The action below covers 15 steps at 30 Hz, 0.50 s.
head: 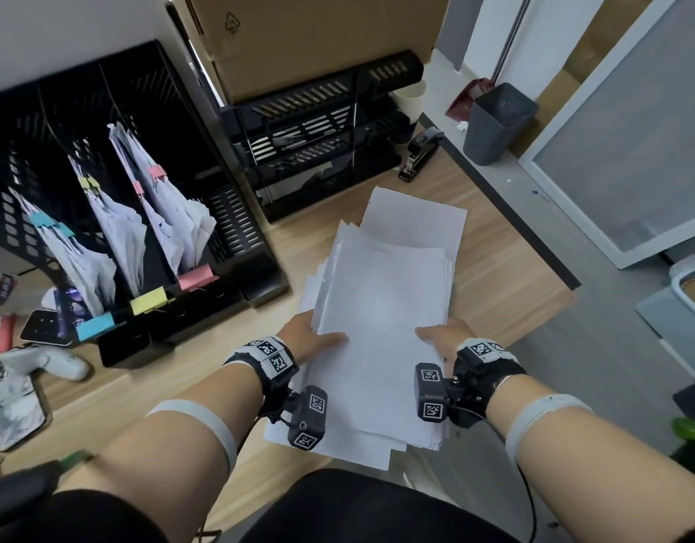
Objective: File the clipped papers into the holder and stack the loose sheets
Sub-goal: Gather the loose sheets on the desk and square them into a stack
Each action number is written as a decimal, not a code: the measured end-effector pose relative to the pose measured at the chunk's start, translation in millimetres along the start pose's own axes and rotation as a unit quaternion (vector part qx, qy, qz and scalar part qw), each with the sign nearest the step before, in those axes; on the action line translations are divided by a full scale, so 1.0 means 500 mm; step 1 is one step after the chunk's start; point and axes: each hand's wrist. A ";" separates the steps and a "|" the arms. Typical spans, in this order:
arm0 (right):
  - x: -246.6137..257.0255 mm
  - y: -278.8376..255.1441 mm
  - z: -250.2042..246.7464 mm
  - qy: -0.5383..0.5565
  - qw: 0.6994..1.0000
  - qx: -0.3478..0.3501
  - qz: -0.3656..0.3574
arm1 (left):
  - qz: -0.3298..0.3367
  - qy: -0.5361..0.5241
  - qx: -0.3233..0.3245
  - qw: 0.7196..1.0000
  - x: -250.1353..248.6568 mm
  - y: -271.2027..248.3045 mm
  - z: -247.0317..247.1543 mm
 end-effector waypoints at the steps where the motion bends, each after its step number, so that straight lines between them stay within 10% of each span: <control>1: -0.003 -0.007 -0.011 0.007 1.000 -0.002 0.003 | 0.005 -0.009 0.003 1.000 0.000 0.000 0.003; 15: -0.026 0.044 -0.131 0.049 0.991 -0.126 -0.005 | -0.020 0.073 -0.070 0.995 0.037 0.036 0.006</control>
Point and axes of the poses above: each hand's wrist, its own y-axis towards the middle knuckle, its own z-axis out of the palm, x = y × z, and after that the axes turned 1 degree about -z, right-handed
